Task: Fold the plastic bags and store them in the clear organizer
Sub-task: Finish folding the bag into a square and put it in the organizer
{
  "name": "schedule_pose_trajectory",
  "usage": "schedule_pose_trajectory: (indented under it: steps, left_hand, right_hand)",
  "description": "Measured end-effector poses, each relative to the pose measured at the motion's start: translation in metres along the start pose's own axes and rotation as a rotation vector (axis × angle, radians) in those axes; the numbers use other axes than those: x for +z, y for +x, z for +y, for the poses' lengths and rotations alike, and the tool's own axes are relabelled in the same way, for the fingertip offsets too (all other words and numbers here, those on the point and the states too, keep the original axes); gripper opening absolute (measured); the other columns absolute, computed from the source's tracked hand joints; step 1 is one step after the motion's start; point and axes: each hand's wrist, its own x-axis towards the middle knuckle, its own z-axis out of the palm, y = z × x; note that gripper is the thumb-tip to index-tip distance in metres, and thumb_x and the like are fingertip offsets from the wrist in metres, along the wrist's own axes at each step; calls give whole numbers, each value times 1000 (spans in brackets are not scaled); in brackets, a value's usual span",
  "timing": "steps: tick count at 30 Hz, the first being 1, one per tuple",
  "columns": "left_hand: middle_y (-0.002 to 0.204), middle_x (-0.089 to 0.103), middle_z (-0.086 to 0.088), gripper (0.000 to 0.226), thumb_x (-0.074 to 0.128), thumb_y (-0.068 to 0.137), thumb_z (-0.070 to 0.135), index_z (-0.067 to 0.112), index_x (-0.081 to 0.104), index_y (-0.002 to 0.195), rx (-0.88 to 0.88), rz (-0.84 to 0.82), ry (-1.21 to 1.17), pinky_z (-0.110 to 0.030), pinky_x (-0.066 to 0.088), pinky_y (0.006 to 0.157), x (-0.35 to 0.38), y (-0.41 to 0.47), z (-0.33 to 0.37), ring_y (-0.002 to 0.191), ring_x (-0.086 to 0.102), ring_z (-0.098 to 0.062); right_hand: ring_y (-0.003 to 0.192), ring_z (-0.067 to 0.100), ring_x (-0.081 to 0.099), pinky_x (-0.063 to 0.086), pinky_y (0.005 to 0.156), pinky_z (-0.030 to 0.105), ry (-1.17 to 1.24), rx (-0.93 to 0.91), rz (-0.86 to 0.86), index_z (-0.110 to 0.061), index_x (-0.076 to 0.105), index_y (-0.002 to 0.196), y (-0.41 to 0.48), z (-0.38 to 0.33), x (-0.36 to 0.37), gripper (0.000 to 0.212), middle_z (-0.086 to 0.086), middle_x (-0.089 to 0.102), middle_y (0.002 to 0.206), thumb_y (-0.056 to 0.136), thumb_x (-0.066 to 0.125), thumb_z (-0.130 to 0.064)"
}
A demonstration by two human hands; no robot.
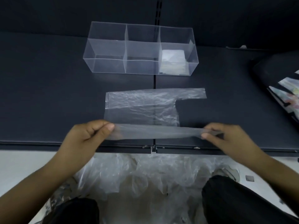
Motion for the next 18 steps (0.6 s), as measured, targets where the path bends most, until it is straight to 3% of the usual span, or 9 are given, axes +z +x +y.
schedule_pose_trajectory:
  steps: [2,7,10,14,18]
  left_hand:
    - [77,71,18,18,54,85,36,40,71,85,-78,6,-52,0,41,68,-8,4,-6,71,60,12]
    - [79,74,11,15,64,82,39,33,77,78,-257,113,-249,-7,47,71,-13,35,-16,72,63,4]
    - [68,71,15,17,68,86,30,29,76,70,-300,184,-190,-8,47,64,-8,66,-25,61,59,5]
    - [63,68,19,25,71,84,36,19,71,66,-324,194,-62,-15,42,66,-2,94,-39,58,59,9]
    - [58,65,17,29,68,85,41,20,67,64,-310,243,59,-15,41,62,1,105,-46,55,56,9]
  right_hand:
    - [73,-5,63,40,69,2,138,68,-60,-26,71,74,2,10,-18,12,-19,70,74,85,68,-22]
    - [72,3,64,46,68,6,494,176,21,-14,73,76,38,19,-36,20,-3,73,76,83,64,-31]
    - [62,3,53,44,61,12,431,255,114,-19,72,75,71,27,-28,18,-6,62,66,89,65,-28]
    - [63,4,51,40,64,21,370,325,211,-15,72,75,100,36,-16,19,-5,63,69,85,70,-32]
    - [60,4,51,38,59,19,286,331,276,-16,67,65,109,40,-6,26,-8,60,62,84,70,-34]
